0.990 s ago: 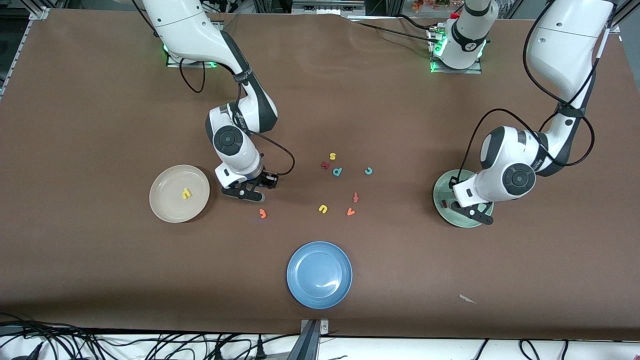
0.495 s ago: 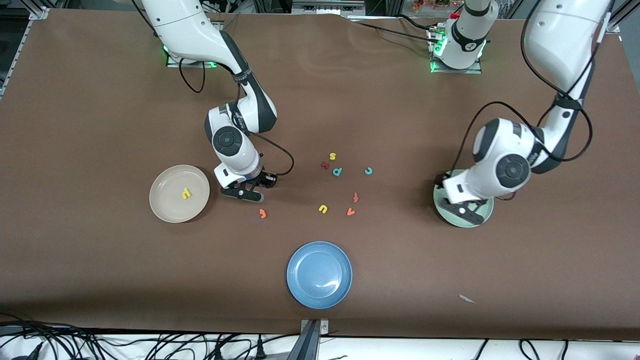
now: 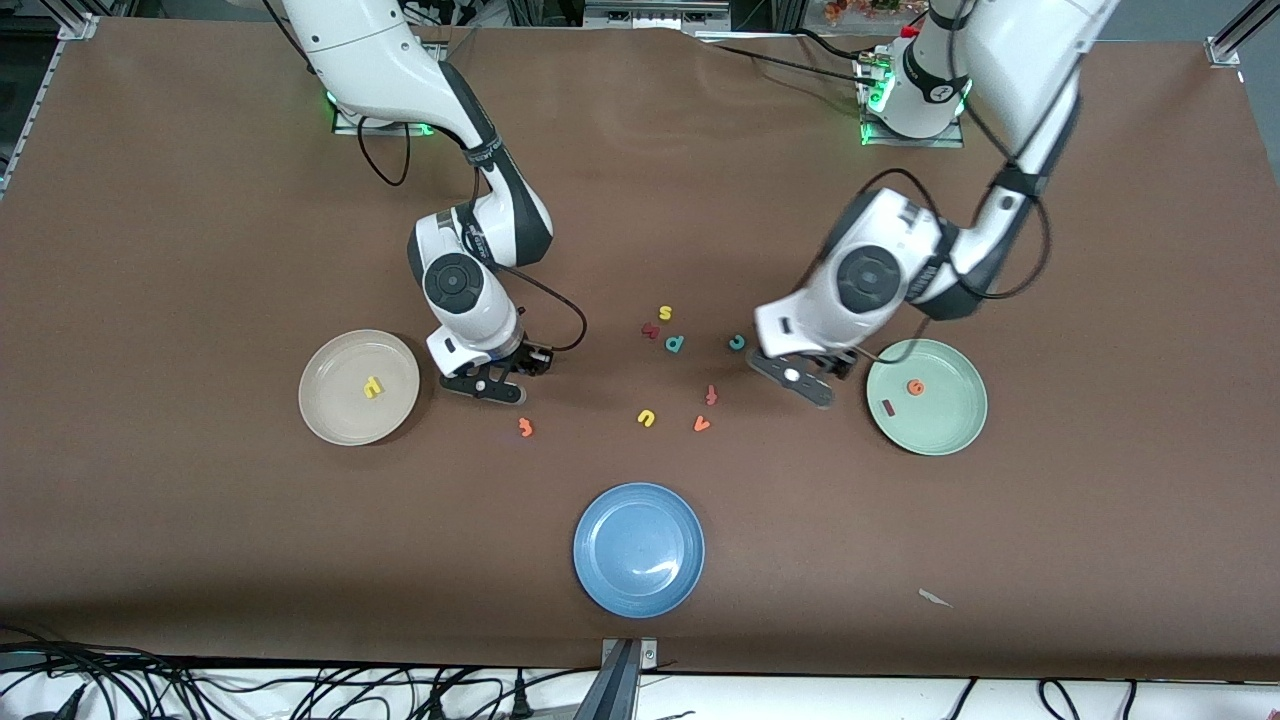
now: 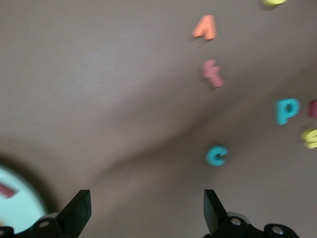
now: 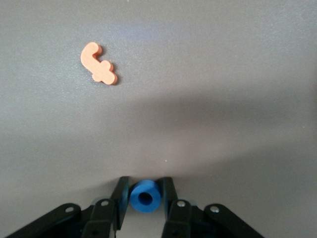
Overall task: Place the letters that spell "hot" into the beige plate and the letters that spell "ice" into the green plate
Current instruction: 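Drop the orange letter on the green plate while the right gripper lifts blue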
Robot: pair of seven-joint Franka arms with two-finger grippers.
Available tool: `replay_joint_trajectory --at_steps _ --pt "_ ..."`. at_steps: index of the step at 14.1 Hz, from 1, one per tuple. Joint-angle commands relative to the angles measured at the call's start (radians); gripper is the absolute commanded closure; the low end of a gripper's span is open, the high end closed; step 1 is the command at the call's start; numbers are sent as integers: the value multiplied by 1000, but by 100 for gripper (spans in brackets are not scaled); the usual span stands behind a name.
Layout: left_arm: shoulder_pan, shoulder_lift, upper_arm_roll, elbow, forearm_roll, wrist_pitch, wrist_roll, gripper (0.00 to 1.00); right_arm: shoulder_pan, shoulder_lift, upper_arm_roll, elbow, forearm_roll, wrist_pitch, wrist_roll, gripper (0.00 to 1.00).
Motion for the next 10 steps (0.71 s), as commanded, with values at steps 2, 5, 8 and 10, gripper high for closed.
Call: replay_joint_trajectory --at_steps 2,5,8,10 --pt "-73 82 7 6 32 107 -81 3 7 15 5 4 18 -4 -5 70" --pt "-114 117 10 1 32 152 -96 12 8 15 5 5 18 -4 -5 73" --pt "-113 116 11 -30 35 158 -107 17 7 15 5 11 18 -4 -11 74" --pt "-111 116 13 -37 76 158 -113 20 -4 11 2 39 18 -49 -17 74"
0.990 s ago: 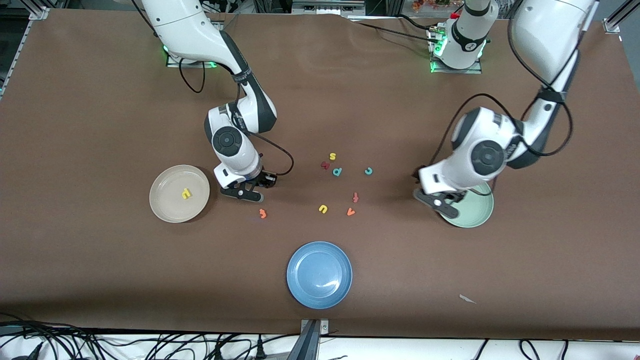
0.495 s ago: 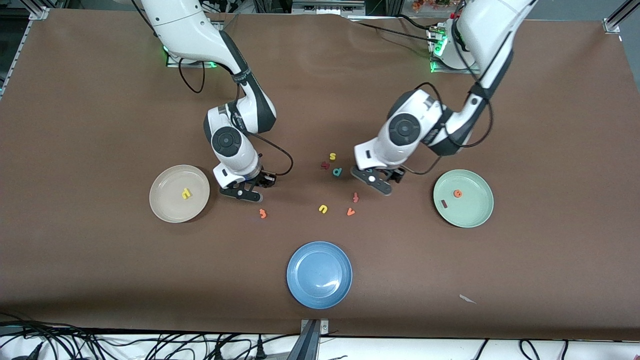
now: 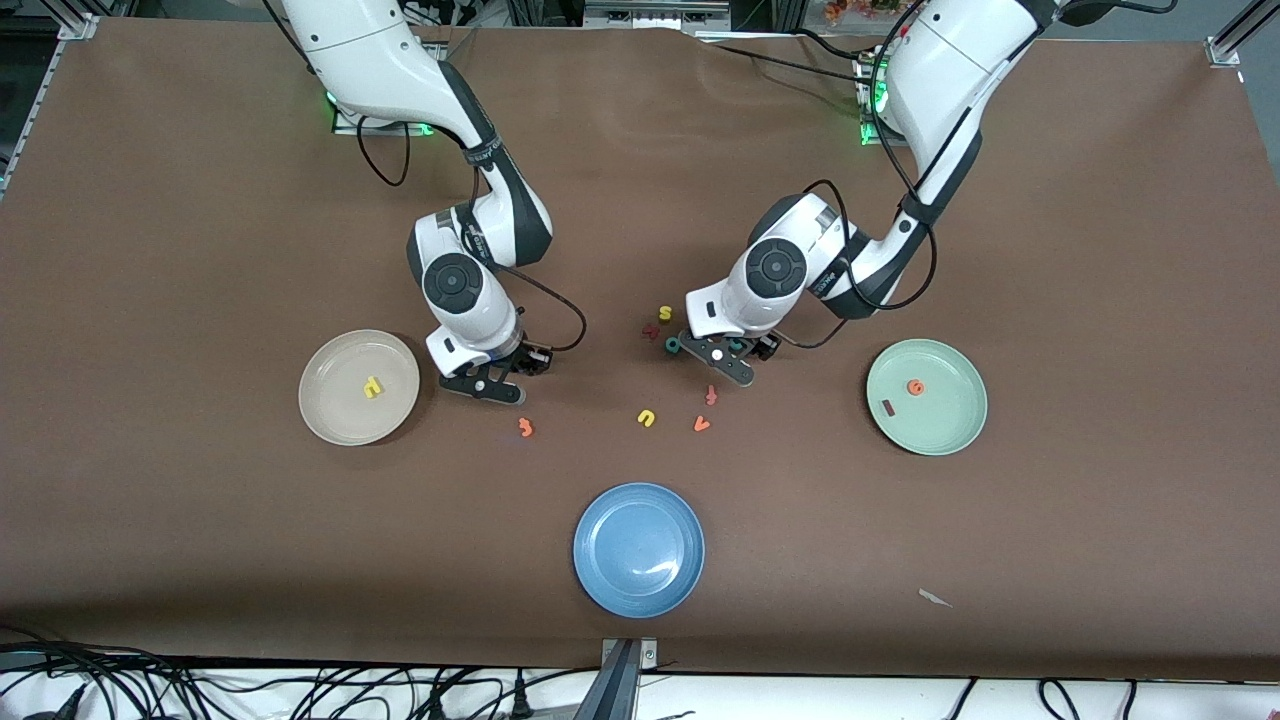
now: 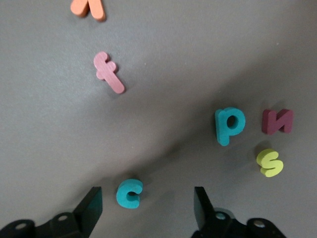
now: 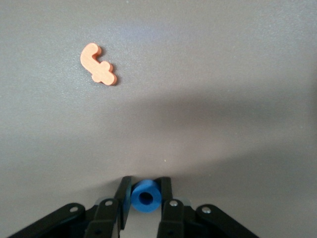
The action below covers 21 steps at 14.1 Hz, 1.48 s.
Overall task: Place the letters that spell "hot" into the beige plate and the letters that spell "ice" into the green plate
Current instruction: 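Drop the orange letter on the green plate while the right gripper lifts blue, then carry the blue ring to the white plate while the left gripper grasps cyan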
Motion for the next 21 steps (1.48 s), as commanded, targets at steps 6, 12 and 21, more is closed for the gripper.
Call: replay_joint_trajectory --at_steps 6,12,21 --pt "-9 7 6 -26 175 16 -128 46 -18 -14 -94 181 16 -326 -160 74" --pt "19 12 5 -26 173 34 -136 100 -26 -29 -252 158 18 -408 -467 74" --pt "181 -186 3 36 161 -260 17 100 -26 -204 -308 -182 19 -152 -619 72"
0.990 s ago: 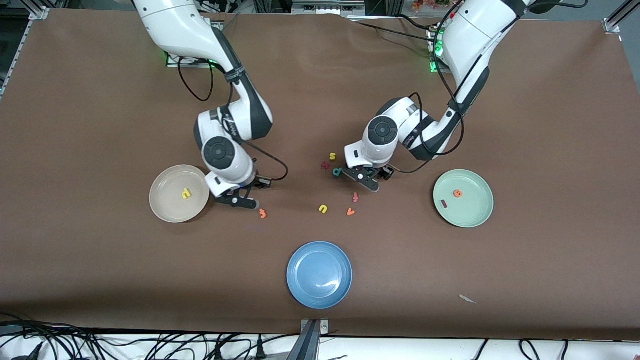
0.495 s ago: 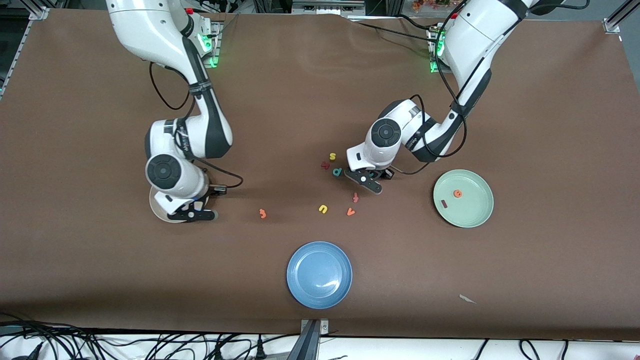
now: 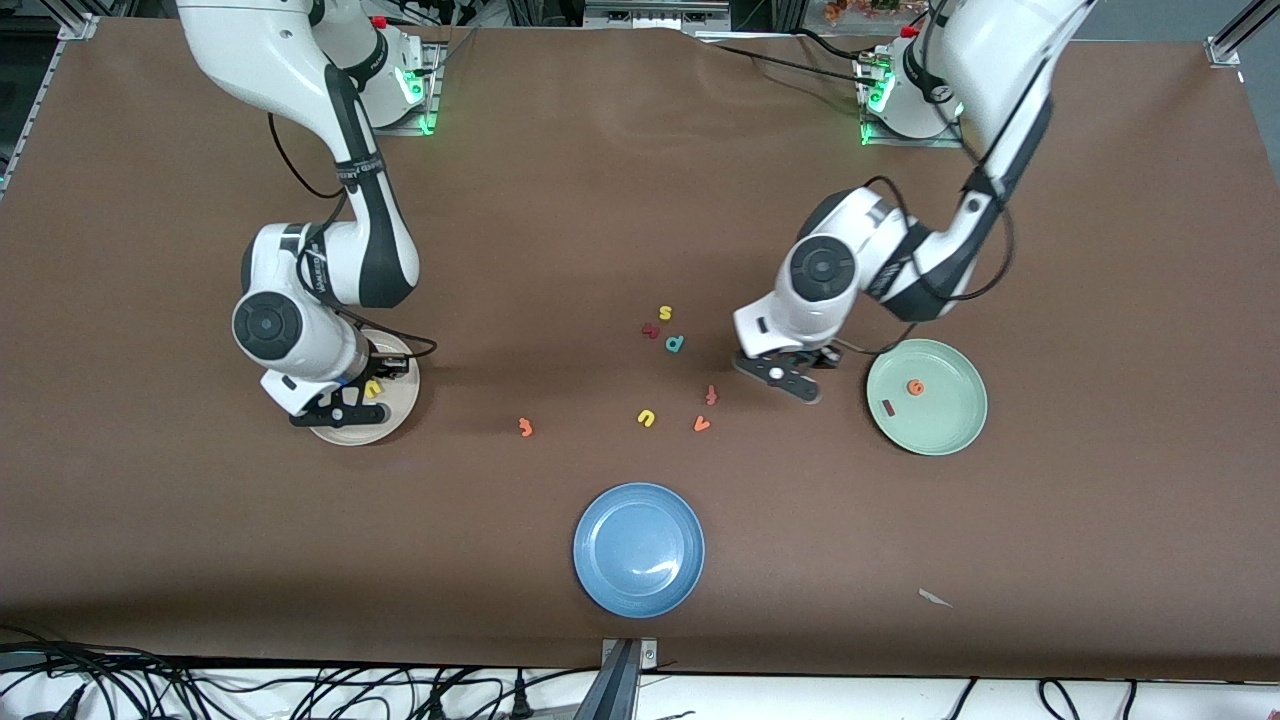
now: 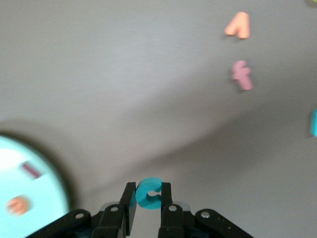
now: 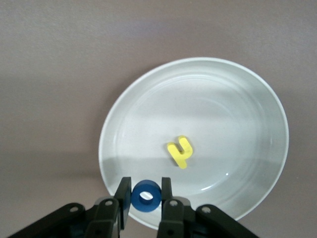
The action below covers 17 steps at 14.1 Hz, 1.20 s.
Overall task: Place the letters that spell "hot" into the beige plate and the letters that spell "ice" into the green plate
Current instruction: 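Carry the blue ring to the white plate while the left gripper grasps cyan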
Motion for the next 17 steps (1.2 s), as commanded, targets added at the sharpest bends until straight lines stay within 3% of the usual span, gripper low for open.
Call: replay_joint_trajectory --at_steps 1,3,4,5,10,15,16,17 --pt "90 -37 -6 -1 27 -41 92 100 9 -99 1 -170 19 145 -42 71" --pt "162 -30 -6 -1 27 -41 131 100 9 -99 2 -198 19 194 -48 64" --pt "189 -24 -4 -4 30 -41 134 100 9 -95 2 -193 19 193 -47 44" --pt "226 -8 -4 -6 32 -38 136 100 7 -93 2 -185 30 190 -39 3" --pt "326 108 3 -1 55 120 157 100 16 -72 13 -63 79 63 -39 0" --pt "344 179 8 39 150 164 166 97 22 -6 56 78 96 9 -26 0" --pt "351 182 8 42 151 169 166 70 22 9 59 103 109 9 -1 0" --pt "354 179 8 42 151 169 168 19 24 25 76 129 119 9 13 0"
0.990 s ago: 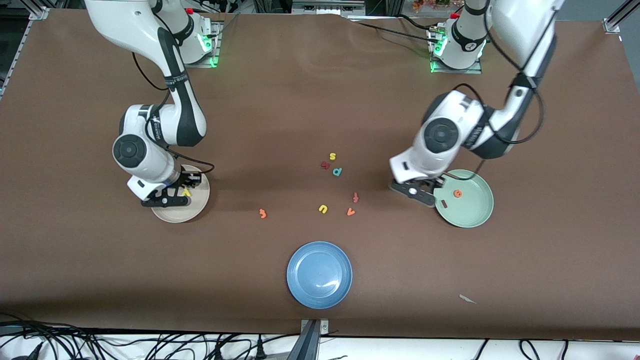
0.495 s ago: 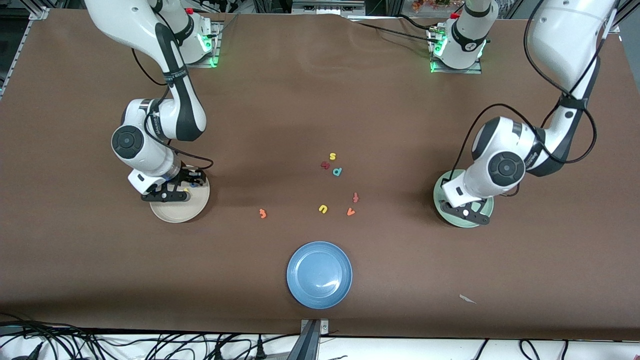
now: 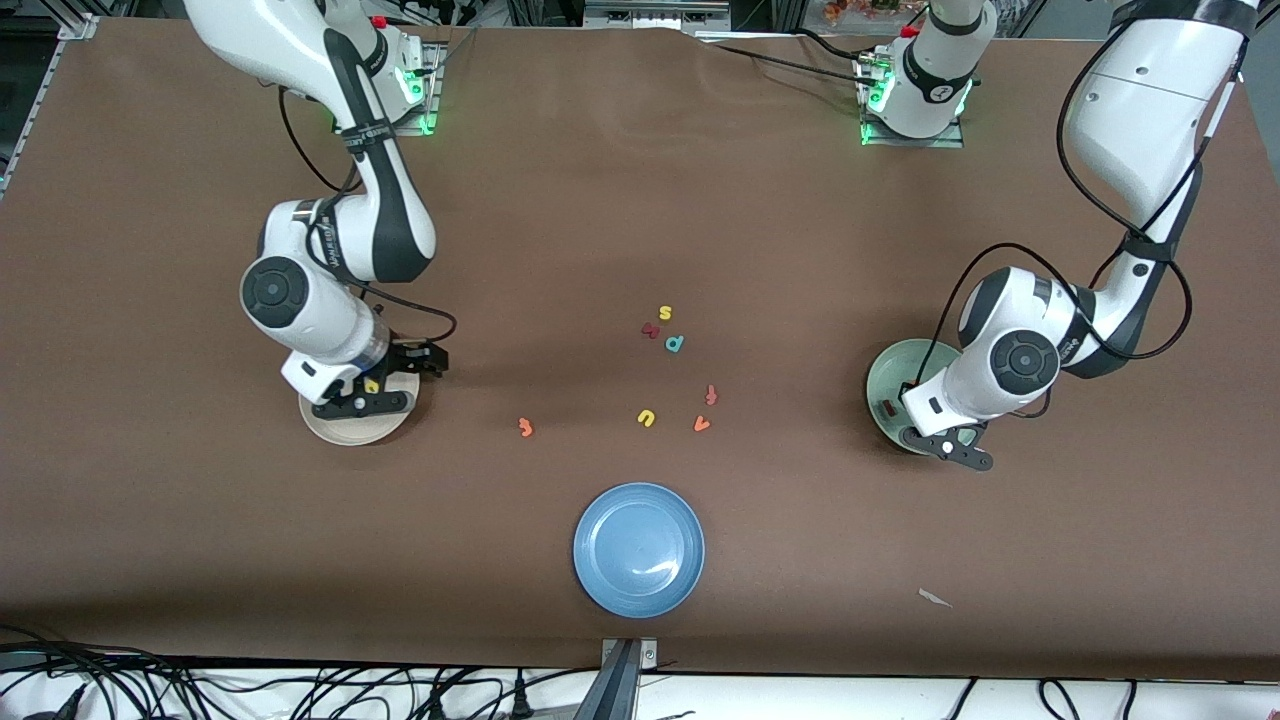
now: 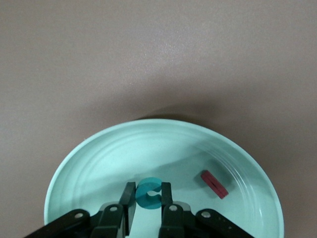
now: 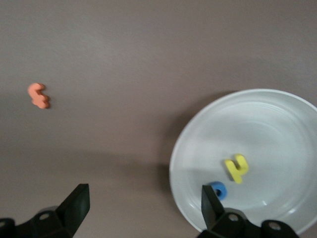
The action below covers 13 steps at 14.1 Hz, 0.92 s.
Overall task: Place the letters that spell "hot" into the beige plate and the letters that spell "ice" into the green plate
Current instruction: 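Drop the cyan letter on the green plate while the right gripper releases blue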
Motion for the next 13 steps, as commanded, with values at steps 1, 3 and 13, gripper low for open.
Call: replay_joint_trajectory --at_steps 1,3,13 --pt "19 9 -9 29 37 2 14 0 -2 68 39 106 41 -20 31 0" --pt "13 -3 -17 38 35 -6 8 0 -2 103 49 157 42 -20 48 0" --pt "5 -107 -123 180 11 -321 8 0 6 295 121 356 38 -14 68 0"
